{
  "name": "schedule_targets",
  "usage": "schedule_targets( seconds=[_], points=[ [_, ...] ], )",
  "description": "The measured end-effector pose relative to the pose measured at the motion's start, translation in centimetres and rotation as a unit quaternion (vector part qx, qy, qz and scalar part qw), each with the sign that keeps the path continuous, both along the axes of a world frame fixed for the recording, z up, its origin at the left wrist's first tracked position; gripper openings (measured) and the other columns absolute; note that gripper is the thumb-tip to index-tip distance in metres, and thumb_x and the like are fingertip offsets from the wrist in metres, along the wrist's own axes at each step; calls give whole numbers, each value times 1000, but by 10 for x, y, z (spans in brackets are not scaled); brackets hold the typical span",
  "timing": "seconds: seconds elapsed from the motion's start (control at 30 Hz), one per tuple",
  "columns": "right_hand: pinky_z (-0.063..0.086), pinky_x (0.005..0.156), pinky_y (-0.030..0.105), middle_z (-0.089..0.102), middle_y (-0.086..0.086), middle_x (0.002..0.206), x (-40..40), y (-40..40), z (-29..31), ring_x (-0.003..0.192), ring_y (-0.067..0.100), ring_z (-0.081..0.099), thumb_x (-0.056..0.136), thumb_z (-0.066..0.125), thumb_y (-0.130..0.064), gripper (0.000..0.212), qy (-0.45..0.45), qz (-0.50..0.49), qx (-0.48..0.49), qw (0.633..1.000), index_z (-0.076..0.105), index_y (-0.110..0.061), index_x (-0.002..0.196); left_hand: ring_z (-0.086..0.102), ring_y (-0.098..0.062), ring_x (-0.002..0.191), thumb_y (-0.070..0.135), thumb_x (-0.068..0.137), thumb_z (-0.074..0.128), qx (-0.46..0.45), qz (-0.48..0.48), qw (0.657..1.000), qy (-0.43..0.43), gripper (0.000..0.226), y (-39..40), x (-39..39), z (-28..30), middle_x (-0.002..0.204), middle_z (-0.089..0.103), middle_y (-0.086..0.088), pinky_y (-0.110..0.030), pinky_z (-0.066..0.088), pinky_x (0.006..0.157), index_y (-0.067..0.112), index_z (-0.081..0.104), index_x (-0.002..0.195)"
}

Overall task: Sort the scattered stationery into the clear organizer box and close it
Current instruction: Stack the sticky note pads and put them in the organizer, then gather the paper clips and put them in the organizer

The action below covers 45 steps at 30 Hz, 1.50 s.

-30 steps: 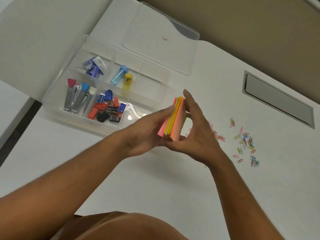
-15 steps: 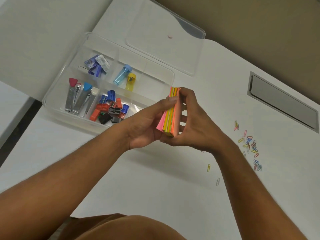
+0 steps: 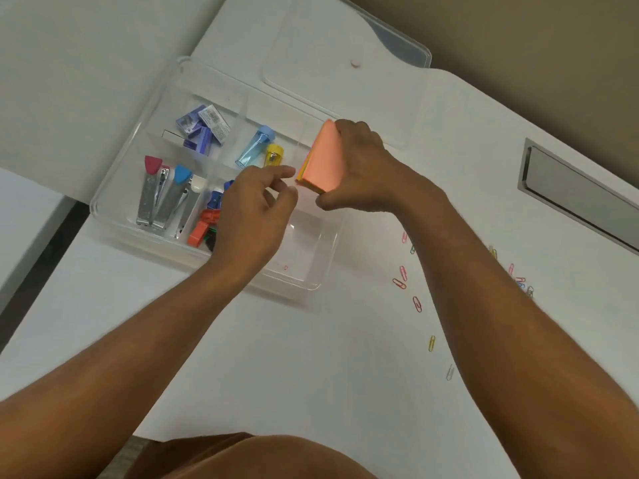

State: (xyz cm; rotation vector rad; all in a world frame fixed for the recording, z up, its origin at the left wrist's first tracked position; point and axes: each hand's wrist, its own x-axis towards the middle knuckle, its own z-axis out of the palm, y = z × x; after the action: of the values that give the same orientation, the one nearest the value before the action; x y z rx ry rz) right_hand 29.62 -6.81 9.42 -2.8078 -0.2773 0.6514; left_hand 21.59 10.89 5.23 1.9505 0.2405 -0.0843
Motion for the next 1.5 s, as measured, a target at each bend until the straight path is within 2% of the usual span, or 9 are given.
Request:
schedule_targets(
  seconds=[0.1, 0.3, 0.57, 0.73, 0.9, 1.03, 1.17, 1.3, 1.5],
  points=[
    [40, 93, 41, 32, 7, 140, 7, 5, -5, 125, 32, 40, 64, 86, -45, 109, -1, 40, -46, 998, 25, -18, 150, 61, -9, 81, 28, 98, 66, 60, -21, 998, -4, 34, 5, 2, -8, 113, 62, 4, -29, 58, 80, 27, 67, 131],
    [38, 103, 48, 35, 9, 145, 10, 7, -10, 131, 35, 38, 62, 86, -51, 118, -53, 78, -74, 993, 20, -19, 155, 56, -7, 78, 23, 97, 67, 119, -52, 992, 0, 44, 5, 1, -12, 121, 56, -1, -22, 50, 83, 22, 62, 140],
    [27, 120, 49, 18, 4, 167, -9, -3, 7, 154, 28, 16, 62, 91, -59, 133, -62, -11, 18, 998, 11, -23, 162, 56, -10, 90, 23, 96, 69, 144, -42, 989, 0, 55, 1, -2, -9, 128, 51, -3, -19, 46, 84, 19, 53, 149],
    [38, 114, 31, 45, -6, 151, -76, -36, -9, 140, 11, 41, 84, 80, -44, 78, -134, -198, 186, 953, 41, -27, 150, 52, -11, 98, 20, 95, 71, 158, -50, 981, -102, 48, -12, -23, 0, 122, 55, -6, -31, 57, 87, 19, 60, 142],
    [44, 104, 29, 60, -4, 129, -166, -86, -51, 121, 8, 55, 96, 65, -16, 27, -203, -292, 176, 918, 65, -20, 122, 55, -5, 84, 11, 95, 69, 107, -202, 950, -214, 29, -54, -69, 10, 105, 60, -1, -20, 53, 74, 17, 72, 123],
    [44, 108, 39, 58, 6, 131, -224, -152, -76, 125, 24, 54, 96, 62, -14, 29, -260, -371, 95, 886, 62, -14, 125, 59, -10, 107, 26, 100, 61, 89, -352, 923, -129, 36, -99, -103, -7, 128, 54, 7, -30, 55, 88, 24, 62, 136],
    [24, 119, 61, 36, 18, 158, -268, -221, -98, 148, 41, 28, 99, 51, -45, 60, -221, -476, -84, 847, 43, -11, 147, 13, -34, 157, 49, 105, 44, 245, -349, 895, -131, 63, -141, -118, -47, 169, 22, -11, -51, 23, 126, 16, 34, 159],
    [13, 121, 66, 14, 20, 168, -283, -241, -118, 155, 43, 8, 97, 24, -64, 81, -140, -510, -102, 842, 22, -14, 160, -8, -36, 159, 60, 105, 23, 337, -321, 880, -98, 77, -167, -115, -77, 173, -3, -16, -58, 6, 127, 12, 9, 165],
    [10, 125, 59, 11, 16, 170, -275, -201, -132, 158, 34, 4, 104, 22, -59, 75, -175, -420, -87, 886, 19, -12, 162, -3, -44, 158, 60, 105, 23, 428, -335, 833, -102, 79, -212, -139, -95, 170, -1, -25, -62, 6, 125, 9, 12, 164]
  ],
)
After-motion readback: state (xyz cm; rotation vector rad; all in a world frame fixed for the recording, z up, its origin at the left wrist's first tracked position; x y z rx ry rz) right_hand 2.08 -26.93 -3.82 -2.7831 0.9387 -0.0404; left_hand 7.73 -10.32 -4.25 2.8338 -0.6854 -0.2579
